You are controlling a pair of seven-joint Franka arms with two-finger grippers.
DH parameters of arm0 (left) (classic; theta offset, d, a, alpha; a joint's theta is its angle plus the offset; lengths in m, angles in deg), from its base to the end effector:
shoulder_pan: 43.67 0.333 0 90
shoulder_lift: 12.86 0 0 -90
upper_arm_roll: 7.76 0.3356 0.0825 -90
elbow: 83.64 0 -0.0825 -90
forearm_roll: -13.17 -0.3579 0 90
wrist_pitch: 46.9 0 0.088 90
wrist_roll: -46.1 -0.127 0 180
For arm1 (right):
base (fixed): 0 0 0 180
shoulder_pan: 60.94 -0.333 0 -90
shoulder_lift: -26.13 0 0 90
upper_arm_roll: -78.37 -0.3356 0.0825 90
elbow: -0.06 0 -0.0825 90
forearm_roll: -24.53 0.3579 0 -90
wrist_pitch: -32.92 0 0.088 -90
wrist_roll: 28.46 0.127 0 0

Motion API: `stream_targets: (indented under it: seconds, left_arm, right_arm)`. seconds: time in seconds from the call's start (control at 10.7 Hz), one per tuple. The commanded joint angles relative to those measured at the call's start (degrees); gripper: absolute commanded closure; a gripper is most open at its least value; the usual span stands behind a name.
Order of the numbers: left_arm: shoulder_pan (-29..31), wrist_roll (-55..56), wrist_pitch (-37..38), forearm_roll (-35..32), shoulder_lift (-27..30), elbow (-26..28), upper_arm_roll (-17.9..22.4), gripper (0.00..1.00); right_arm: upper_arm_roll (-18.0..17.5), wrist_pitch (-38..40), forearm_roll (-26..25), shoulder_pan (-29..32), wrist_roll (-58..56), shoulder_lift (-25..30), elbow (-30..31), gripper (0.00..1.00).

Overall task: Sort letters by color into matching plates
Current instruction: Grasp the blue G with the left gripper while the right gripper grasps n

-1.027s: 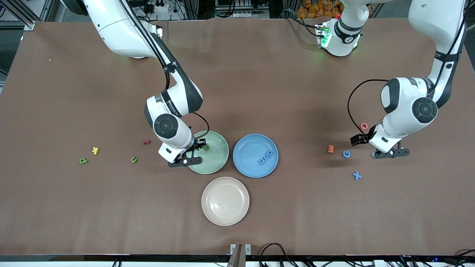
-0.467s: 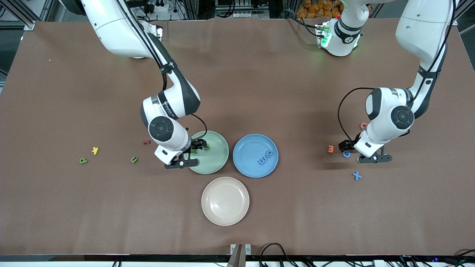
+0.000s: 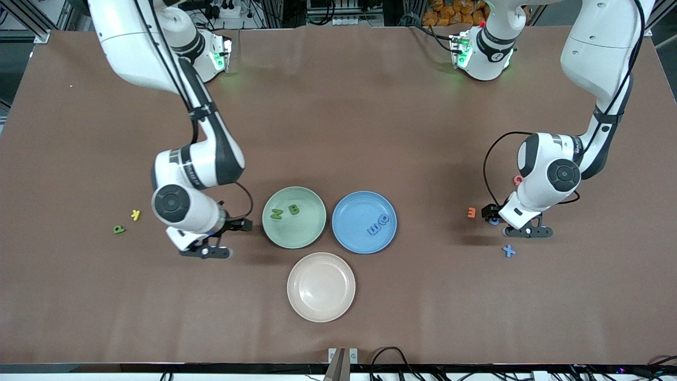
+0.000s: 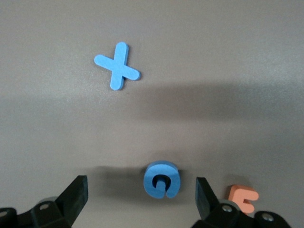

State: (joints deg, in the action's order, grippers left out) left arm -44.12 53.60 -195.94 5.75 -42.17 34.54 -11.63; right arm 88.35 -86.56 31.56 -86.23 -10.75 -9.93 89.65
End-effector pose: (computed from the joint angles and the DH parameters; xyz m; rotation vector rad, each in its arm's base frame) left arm 0.5879 -0.0449 0.2038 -3.1083 0.0707 -0.0515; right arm 0.6464 0.2033 0.2832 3.1083 -0.1240 -0.1445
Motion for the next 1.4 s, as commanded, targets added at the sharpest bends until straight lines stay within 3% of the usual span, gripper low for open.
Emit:
stream_targets:
  seconds: [0.0,0.47,0.75,1.21,1.31]
  left_arm:
    - [0.4,0.5,-0.4,-1.5,-2.3,-3.0,-0.3,0.0]
    - [0.1,0.9,-0.4,-0.7,-2.9,-3.4,-1.1,0.0]
    - [0.3,1.3,-0.1,-0.6,-2.6,-2.8,-1.6,0.0]
    - [0.6,1.1,-0.1,-0.6,-2.9,-1.9,-1.6,0.0]
    - [0.8,0.9,0.1,-0.6,-2.8,-2.0,-1.5,0.87]
  right_arm:
    - [3.5,1.1,3.7,1.3,4.7,1.2,0.7,0.0]
    - [7.0,-0.7,7.0,3.0,17.5,1.1,2.2,0.0]
    - [7.0,-7.1,7.4,4.3,24.4,1.1,5.8,0.0]
    - [6.9,-17.4,7.4,5.6,24.0,1.5,14.8,0.0]
    - [6.8,-17.7,7.4,5.6,24.0,2.3,16.1,0.0]
